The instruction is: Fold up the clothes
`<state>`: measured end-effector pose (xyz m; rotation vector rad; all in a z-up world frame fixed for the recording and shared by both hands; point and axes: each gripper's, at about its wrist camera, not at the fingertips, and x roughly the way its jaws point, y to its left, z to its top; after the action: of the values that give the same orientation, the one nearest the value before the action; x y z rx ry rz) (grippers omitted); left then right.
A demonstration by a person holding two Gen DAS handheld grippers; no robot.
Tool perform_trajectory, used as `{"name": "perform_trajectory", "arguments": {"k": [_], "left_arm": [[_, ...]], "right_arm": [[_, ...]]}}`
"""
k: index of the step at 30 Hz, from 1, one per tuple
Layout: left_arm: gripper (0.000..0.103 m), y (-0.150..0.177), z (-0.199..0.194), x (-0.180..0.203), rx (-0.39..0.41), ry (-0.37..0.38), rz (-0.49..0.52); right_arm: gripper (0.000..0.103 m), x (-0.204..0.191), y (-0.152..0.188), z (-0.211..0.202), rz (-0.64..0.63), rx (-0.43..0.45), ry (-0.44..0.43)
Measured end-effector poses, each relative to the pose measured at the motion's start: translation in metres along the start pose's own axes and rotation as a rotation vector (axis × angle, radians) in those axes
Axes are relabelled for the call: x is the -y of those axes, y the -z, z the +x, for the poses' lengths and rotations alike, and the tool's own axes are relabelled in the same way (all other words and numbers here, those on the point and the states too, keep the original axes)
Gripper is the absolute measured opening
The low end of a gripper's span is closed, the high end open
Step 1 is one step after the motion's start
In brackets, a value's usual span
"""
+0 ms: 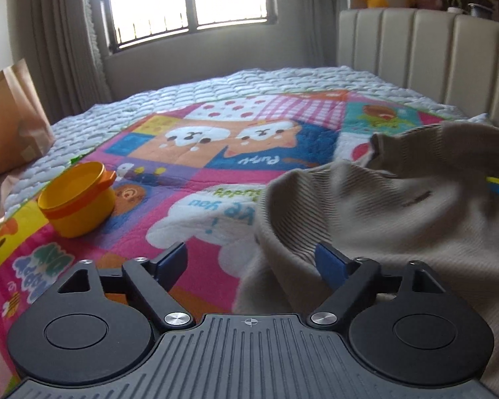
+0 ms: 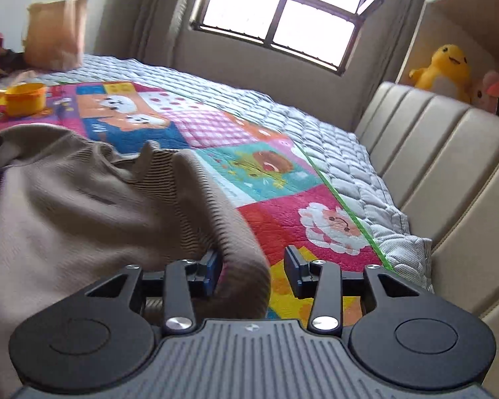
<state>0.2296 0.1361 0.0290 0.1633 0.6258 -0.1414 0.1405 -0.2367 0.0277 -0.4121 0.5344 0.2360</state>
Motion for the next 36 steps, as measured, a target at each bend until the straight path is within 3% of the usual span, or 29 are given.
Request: {"name": "perform_trajectory", "arguments": {"k": [4, 8, 9, 11, 14, 15, 16, 17, 20, 22, 23, 24, 27, 28, 31, 34, 36], "left_arm": [[0.097, 0.021, -0.049, 0.030, -0.021, 0.073, 0.016], [0.098, 0.039, -0.080, 0.056, -0.042, 0.102, 0.024], [0.099, 0.043, -0.087, 0.062, -0.044, 0.103, 0.033], [0.099, 0.050, -0.101, 0.071, -0.057, 0.121, 0.041], [0.100, 0.059, -0.117, 0.086, -0.077, 0.172, 0.078], [0.101, 0.061, -0.121, 0.093, -0.077, 0.190, 0.100], [0.101, 0.063, -0.123, 0.100, -0.077, 0.209, 0.122], [0.102, 0.066, -0.124, 0.108, -0.078, 0.223, 0.145], [0.103, 0.075, -0.118, 0.131, -0.095, 0.218, 0.210], [0.103, 0.080, -0.103, 0.140, -0.105, 0.154, 0.235], [0.103, 0.083, -0.095, 0.143, -0.109, 0.118, 0.245], [0.103, 0.084, -0.087, 0.143, -0.120, 0.089, 0.243], [0.103, 0.084, -0.082, 0.129, -0.127, 0.060, 0.194], [0.103, 0.083, -0.082, 0.123, -0.123, 0.054, 0.179], [0.103, 0.076, -0.079, 0.109, -0.121, 0.012, 0.148], [0.103, 0.069, -0.092, 0.099, -0.098, 0.048, 0.110], [0.103, 0.067, -0.107, 0.097, -0.078, 0.100, 0.112]], "right_arm": [[0.048, -0.039, 0.027, -0.063, -0.162, 0.012, -0.162], [0.048, -0.097, 0.053, -0.092, -0.248, -0.014, -0.393], [0.048, -0.111, 0.059, -0.094, -0.292, -0.016, -0.416], [0.048, -0.143, 0.072, -0.095, -0.410, -0.007, -0.397], [0.047, -0.165, 0.076, -0.088, -0.534, 0.075, -0.284], [0.044, -0.166, 0.070, -0.085, -0.546, 0.107, -0.212], [0.032, -0.166, 0.064, -0.081, -0.554, 0.140, -0.138], [0.024, -0.159, 0.053, -0.078, -0.526, 0.162, -0.077], [0.022, -0.130, 0.021, -0.079, -0.404, 0.215, 0.020], [0.022, -0.116, 0.013, -0.083, -0.369, 0.229, 0.042], [0.022, -0.110, 0.011, -0.084, -0.356, 0.230, 0.044], [0.022, -0.106, 0.014, -0.089, -0.334, 0.220, -0.009], [0.032, -0.105, 0.035, -0.104, -0.306, 0.166, -0.226], [0.037, -0.117, 0.043, -0.106, -0.347, 0.148, -0.268], [0.037, -0.156, 0.063, -0.105, -0.471, 0.095, -0.356], [0.032, -0.188, 0.064, -0.084, -0.536, 0.076, -0.353], [0.013, -0.200, 0.059, -0.074, -0.558, 0.105, -0.321]]}}
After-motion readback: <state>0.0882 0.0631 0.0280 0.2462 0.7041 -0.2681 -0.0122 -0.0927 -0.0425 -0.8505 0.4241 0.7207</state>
